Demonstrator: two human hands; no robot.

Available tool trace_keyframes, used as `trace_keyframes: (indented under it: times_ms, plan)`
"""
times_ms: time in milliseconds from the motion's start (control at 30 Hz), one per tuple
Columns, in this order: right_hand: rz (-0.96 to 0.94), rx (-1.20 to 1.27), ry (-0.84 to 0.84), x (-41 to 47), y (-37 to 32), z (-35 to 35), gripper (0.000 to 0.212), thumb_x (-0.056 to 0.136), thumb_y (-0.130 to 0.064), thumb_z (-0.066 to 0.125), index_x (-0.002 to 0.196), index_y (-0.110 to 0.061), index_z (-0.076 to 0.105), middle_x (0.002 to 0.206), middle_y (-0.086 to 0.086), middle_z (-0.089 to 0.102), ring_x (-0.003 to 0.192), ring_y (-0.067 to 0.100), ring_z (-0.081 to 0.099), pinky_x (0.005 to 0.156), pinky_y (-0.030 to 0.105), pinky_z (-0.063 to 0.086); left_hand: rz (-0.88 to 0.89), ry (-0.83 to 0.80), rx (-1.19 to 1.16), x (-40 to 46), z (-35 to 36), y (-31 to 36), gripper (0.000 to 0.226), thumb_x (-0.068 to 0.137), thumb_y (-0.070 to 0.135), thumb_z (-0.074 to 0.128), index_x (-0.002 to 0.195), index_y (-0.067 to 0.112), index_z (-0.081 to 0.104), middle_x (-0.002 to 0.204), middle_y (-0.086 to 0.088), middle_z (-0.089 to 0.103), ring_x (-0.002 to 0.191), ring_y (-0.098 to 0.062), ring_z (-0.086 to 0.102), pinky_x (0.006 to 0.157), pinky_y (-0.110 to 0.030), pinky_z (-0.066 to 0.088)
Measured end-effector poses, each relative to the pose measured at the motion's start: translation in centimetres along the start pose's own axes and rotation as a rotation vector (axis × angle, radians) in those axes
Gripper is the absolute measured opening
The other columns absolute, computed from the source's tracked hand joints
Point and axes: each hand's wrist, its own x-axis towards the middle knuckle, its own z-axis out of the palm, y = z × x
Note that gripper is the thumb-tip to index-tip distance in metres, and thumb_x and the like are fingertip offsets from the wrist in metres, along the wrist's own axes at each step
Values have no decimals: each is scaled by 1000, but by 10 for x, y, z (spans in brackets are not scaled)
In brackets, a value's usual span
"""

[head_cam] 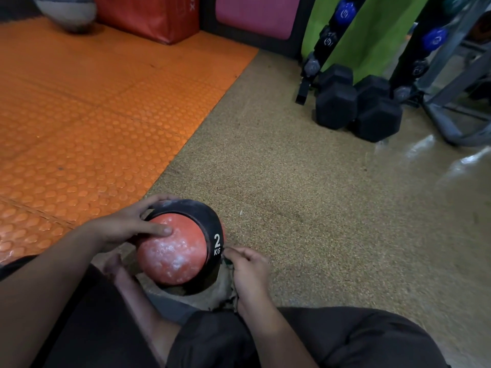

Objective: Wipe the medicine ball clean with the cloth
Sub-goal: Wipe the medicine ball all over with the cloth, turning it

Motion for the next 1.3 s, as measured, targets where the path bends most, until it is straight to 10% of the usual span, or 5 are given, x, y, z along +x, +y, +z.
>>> trace_keyframes:
  times_ms: [333,533,633,767,1300]
  plan:
    - [231,321,-107,0,-20,12,28,95,-16,63,111,3,74,104,25,76,94,40,76,89,50,61,-34,193,-49,0,28,-5,94,40,76,94,126,63,60,139,6,57,125,-31,61,91,-64,59]
    - [-416,-189,-215,-61,-46,9,13,95,-16,70,82,-16,71,76,-5,75,70,10,69,67,25,54,-51,-49,-118,18,57,-1,105,40,77,93,136,50,58,114,13,73,92,-14,72,58,-27,53]
    - [-596,-358,-11,-65,-39,-17,13,91,-15,74,82,-24,74,80,-11,75,79,8,70,77,25,54,-44,-125,254,31,74,-8,86,59,60,98,135,39,62,124,15,71,110,-15,67,83,-27,52]
    - [-155,-140,503,23,-92,-115,5,88,-10,72,83,-11,72,76,6,71,78,29,69,68,32,50,28,0,500,39,89,-7,96,67,77,82,151,47,46,155,15,46,142,-15,48,115,-36,42]
    - [103,-69,-148,69,-77,-71,15,97,-19,66,103,-9,75,96,19,75,80,29,74,75,35,59,68,267,116,48,75,25,93,53,92,78,132,57,46,131,24,59,116,-8,63,90,-42,60]
